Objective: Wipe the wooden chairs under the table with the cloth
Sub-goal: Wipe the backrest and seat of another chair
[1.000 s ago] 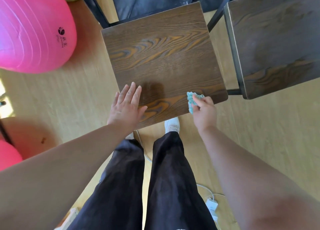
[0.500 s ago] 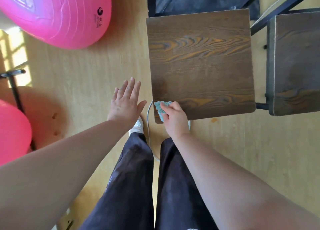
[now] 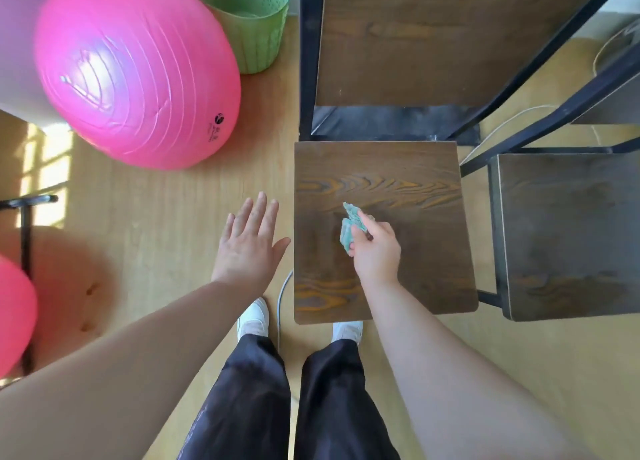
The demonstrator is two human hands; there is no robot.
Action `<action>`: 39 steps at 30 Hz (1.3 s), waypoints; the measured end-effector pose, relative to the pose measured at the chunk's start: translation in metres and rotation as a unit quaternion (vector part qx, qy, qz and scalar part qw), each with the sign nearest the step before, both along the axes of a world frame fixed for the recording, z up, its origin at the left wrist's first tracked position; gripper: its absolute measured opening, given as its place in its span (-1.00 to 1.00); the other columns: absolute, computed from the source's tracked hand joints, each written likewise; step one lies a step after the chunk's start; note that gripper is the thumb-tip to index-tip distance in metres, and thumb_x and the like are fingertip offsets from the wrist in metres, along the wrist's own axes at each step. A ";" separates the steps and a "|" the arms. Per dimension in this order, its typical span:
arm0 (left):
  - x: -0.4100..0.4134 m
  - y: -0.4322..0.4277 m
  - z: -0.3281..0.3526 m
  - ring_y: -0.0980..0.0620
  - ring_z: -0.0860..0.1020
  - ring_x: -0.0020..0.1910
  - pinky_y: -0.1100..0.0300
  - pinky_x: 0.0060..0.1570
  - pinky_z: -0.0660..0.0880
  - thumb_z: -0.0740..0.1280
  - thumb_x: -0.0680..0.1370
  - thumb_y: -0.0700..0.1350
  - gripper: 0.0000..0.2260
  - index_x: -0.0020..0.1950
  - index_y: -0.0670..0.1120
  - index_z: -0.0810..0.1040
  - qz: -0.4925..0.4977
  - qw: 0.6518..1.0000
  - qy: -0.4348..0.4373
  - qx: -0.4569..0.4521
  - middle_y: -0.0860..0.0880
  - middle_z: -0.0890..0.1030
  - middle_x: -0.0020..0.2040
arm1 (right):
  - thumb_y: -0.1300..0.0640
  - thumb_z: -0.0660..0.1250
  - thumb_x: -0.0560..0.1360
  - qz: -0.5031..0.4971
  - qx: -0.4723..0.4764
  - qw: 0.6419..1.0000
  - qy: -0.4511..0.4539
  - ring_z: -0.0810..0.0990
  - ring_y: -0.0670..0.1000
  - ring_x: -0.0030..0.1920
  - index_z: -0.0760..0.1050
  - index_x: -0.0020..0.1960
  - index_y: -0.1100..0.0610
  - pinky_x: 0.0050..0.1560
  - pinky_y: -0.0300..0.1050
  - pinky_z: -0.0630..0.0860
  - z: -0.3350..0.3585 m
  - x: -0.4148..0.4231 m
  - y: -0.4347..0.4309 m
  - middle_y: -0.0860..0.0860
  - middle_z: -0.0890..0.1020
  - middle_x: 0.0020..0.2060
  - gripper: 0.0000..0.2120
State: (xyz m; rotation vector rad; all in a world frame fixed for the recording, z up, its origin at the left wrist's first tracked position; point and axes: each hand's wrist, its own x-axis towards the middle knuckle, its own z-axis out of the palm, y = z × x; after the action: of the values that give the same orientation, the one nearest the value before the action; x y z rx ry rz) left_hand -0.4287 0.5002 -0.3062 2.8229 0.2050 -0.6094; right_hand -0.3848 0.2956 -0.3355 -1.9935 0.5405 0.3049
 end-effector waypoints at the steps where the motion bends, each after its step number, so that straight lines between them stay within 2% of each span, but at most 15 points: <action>1: 0.011 -0.005 0.004 -0.01 -0.19 0.60 -0.03 0.57 -0.13 -0.04 0.67 0.19 -0.40 0.63 0.00 -0.15 0.004 1.000 -0.011 -0.007 0.01 -0.16 0.63 | 0.22 0.32 0.58 -0.035 0.011 0.999 -0.006 0.65 0.06 -0.05 0.57 0.29 0.03 -0.15 -0.19 0.65 0.008 0.016 -0.008 -0.07 0.50 -0.01 -0.69; 2: 0.023 -0.011 0.009 0.00 -0.19 0.60 -0.03 0.57 -0.13 -0.03 0.66 0.19 -0.40 0.63 0.01 -0.15 0.005 1.000 -0.022 -0.012 0.01 -0.17 0.63 | 0.20 0.32 0.58 -0.062 0.015 0.998 -0.012 0.65 0.05 -0.04 0.56 0.30 0.03 -0.21 -0.30 0.62 0.017 0.032 -0.017 -0.05 0.51 0.02 -0.69; 4: 0.045 -0.024 0.018 0.01 -0.22 0.60 -0.01 0.57 -0.15 -0.03 0.67 0.18 -0.40 0.62 0.01 -0.17 0.004 0.999 -0.040 -0.017 0.02 -0.19 0.63 | 0.15 0.32 0.58 -0.104 0.018 0.994 -0.027 0.66 0.01 0.01 0.54 0.32 0.00 -0.22 -0.38 0.59 0.035 0.060 -0.034 -0.04 0.55 0.07 -0.69; 10: 0.096 -0.059 0.037 0.04 -0.22 0.59 0.02 0.56 -0.17 0.01 0.67 0.17 -0.39 0.63 0.00 -0.15 0.008 0.995 -0.092 -0.032 0.04 -0.18 0.63 | 0.14 0.30 0.60 -0.212 0.065 0.966 -0.135 0.70 -0.12 -0.12 0.53 0.32 -0.02 -0.11 -0.20 0.65 0.094 0.138 -0.077 -0.03 0.60 0.15 -0.69; 14: 0.111 -0.075 0.034 0.02 -0.13 0.60 -0.01 0.57 -0.11 0.10 0.66 0.16 -0.38 0.63 -0.02 -0.04 0.002 0.992 -0.121 -0.043 0.02 -0.07 0.63 | 0.10 0.29 0.61 -0.204 0.020 0.947 -0.246 0.67 -0.12 -0.01 0.51 0.33 -0.07 -0.04 -0.18 0.64 0.137 0.183 -0.102 -0.06 0.56 0.15 -0.69; 16: 0.115 -0.081 0.033 0.00 -0.06 0.60 -0.03 0.56 -0.05 0.15 0.64 0.15 -0.38 0.62 -0.04 0.03 -0.004 0.991 -0.131 -0.037 -0.01 0.00 0.62 | 0.07 0.28 0.61 -0.168 -0.049 0.942 -0.287 0.61 -0.13 0.11 0.48 0.36 -0.09 0.03 -0.20 0.62 0.158 0.202 -0.112 -0.11 0.52 0.13 -0.67; 19: 0.121 -0.085 0.032 0.00 -0.02 0.60 -0.05 0.56 0.01 0.12 0.62 0.17 -0.38 0.61 -0.06 0.08 -0.014 0.991 -0.134 -0.022 -0.02 0.03 0.61 | 0.04 0.28 0.60 -0.116 -0.131 0.928 -0.329 0.57 -0.11 0.16 0.43 0.41 -0.06 0.11 -0.13 0.60 0.188 0.231 -0.125 -0.11 0.52 0.15 -0.63; 21: 0.125 -0.085 0.033 0.00 0.01 0.60 -0.04 0.55 0.01 0.14 0.61 0.18 -0.38 0.60 -0.07 0.14 -0.016 0.989 -0.146 -0.010 -0.03 0.06 0.61 | 0.00 0.30 0.59 -0.087 -0.170 0.926 -0.325 0.58 -0.11 0.16 0.44 0.38 -0.04 0.11 -0.13 0.59 0.203 0.246 -0.130 -0.10 0.56 0.19 -0.63; 22: 0.127 -0.085 0.035 -0.01 0.04 0.59 -0.03 0.54 0.01 0.14 0.61 0.18 -0.39 0.59 -0.08 0.17 -0.018 0.988 -0.154 -0.003 -0.03 0.07 0.60 | -0.01 0.30 0.59 -0.067 -0.195 0.926 -0.317 0.58 -0.10 0.15 0.47 0.35 -0.01 0.06 -0.21 0.57 0.208 0.252 -0.131 -0.08 0.58 0.18 -0.66; 24: 0.130 -0.085 0.045 -0.04 0.09 0.58 -0.04 0.51 0.04 0.10 0.64 0.18 -0.42 0.58 -0.10 0.20 -0.028 0.983 -0.180 0.012 -0.06 0.14 0.60 | -0.01 0.29 0.59 -0.014 -0.271 0.914 -0.302 0.57 -0.08 0.10 0.52 0.28 0.05 -0.10 -0.40 0.42 0.214 0.260 -0.132 -0.03 0.60 0.13 -0.70; 25: 0.133 -0.086 0.054 -0.05 0.10 0.58 -0.05 0.52 0.07 0.09 0.65 0.17 -0.43 0.58 -0.11 0.19 -0.033 0.980 -0.194 0.017 -0.08 0.16 0.60 | 0.00 0.28 0.59 0.006 -0.302 0.907 -0.292 0.56 -0.06 0.09 0.53 0.26 0.08 -0.17 -0.43 0.34 0.217 0.263 -0.131 0.00 0.59 0.12 -0.72; 28: 0.149 -0.093 0.090 -0.08 0.10 0.59 -0.14 0.50 0.18 0.11 0.62 0.13 -0.42 0.58 -0.12 0.20 -0.034 0.971 -0.236 0.000 -0.10 0.18 0.59 | 0.04 0.27 0.60 0.033 -0.346 0.901 -0.260 0.55 0.04 0.04 0.54 0.21 0.13 -0.19 -0.23 0.37 0.225 0.267 -0.127 0.08 0.57 0.07 -0.74; 31: 0.169 -0.100 0.127 -0.09 0.12 0.58 -0.16 0.50 0.18 0.12 0.61 0.12 -0.42 0.57 -0.11 0.22 -0.031 0.961 -0.274 -0.027 -0.10 0.20 0.59 | 0.07 0.27 0.59 0.045 -0.364 0.901 -0.231 0.56 0.10 -0.02 0.57 0.15 0.18 -0.22 -0.11 0.45 0.231 0.269 -0.124 0.12 0.56 0.00 -0.76; 35: 0.188 -0.102 0.158 -0.08 0.09 0.59 -0.14 0.51 0.12 0.18 0.62 0.09 -0.43 0.58 -0.12 0.20 -0.041 0.950 -0.306 -0.037 -0.11 0.18 0.60 | 0.06 0.24 0.60 0.065 -0.388 0.901 -0.185 0.55 0.08 -0.03 0.58 0.16 0.21 -0.22 -0.16 0.35 0.238 0.270 -0.118 0.14 0.58 0.01 -0.72; 39: 0.201 -0.095 0.170 -0.08 0.03 0.60 -0.14 0.53 0.08 0.15 0.63 0.10 -0.43 0.59 -0.11 0.17 -0.038 0.949 -0.310 -0.045 -0.10 0.13 0.61 | 0.06 0.23 0.62 0.069 -0.405 0.899 -0.154 0.56 0.09 -0.01 0.57 0.20 0.24 -0.21 -0.16 0.37 0.242 0.270 -0.109 0.15 0.56 0.05 -0.69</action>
State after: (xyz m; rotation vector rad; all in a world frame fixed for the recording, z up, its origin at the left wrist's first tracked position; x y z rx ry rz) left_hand -0.2282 0.4048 -0.1361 2.7788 -0.0504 0.2668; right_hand -0.1144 0.1861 -0.0936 -2.8271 0.3394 -0.1998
